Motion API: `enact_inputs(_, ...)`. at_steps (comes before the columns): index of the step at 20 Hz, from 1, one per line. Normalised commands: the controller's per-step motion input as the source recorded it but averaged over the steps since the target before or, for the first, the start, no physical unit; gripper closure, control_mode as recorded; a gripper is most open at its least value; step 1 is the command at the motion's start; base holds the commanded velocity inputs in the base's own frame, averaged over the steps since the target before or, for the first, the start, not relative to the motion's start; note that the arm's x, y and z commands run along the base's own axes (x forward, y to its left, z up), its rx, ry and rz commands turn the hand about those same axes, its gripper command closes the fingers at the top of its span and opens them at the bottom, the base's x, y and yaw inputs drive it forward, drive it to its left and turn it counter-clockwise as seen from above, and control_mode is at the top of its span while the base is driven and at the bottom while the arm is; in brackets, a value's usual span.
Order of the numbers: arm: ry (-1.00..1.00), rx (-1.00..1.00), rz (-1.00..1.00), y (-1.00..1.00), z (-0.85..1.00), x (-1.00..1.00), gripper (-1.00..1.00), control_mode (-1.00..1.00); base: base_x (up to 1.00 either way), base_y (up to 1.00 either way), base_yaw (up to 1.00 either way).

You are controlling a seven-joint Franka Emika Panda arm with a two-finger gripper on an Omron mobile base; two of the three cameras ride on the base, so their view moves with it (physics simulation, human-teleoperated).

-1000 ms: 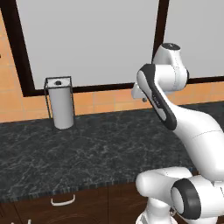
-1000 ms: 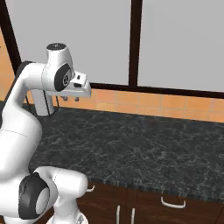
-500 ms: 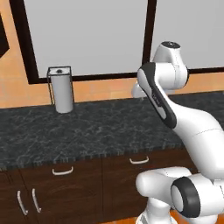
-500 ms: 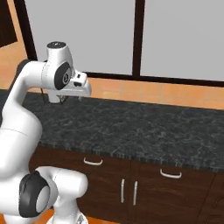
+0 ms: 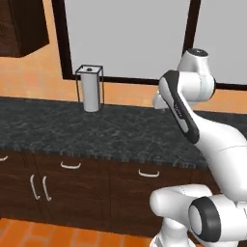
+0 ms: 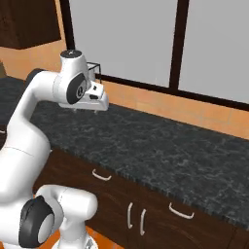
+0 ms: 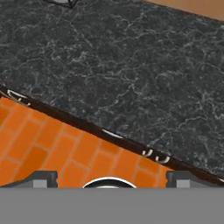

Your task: Take a straw from the drawer in front and place it inside the glass cup on the dining counter.

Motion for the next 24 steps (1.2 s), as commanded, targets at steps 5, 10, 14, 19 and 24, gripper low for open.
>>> enact_inputs(5, 0.0, 0.0, 0.0, 0.0, 0.0, 0.0, -1.0, 1.0, -0.02, -0.57, 0.69)
enact_inputs(10, 0.0, 0.0, 0.0, 0.0, 0.0, 0.0, -1.0, 1.0, -0.21, -0.76, 0.57)
enact_inputs(14, 0.0, 0.0, 0.0, 0.0, 0.0, 0.0, -1.0, 1.0, -0.44, -0.86, 0.52)
enact_inputs(19, 0.0, 0.0, 0.0, 0.0, 0.0, 0.0, -1.0, 1.0, -0.09, -0.92, 0.48)
enact_inputs(24, 0.0, 0.0, 0.0, 0.0, 0.0, 0.0, -1.0, 1.0, 0.0, -0.82, 0.47)
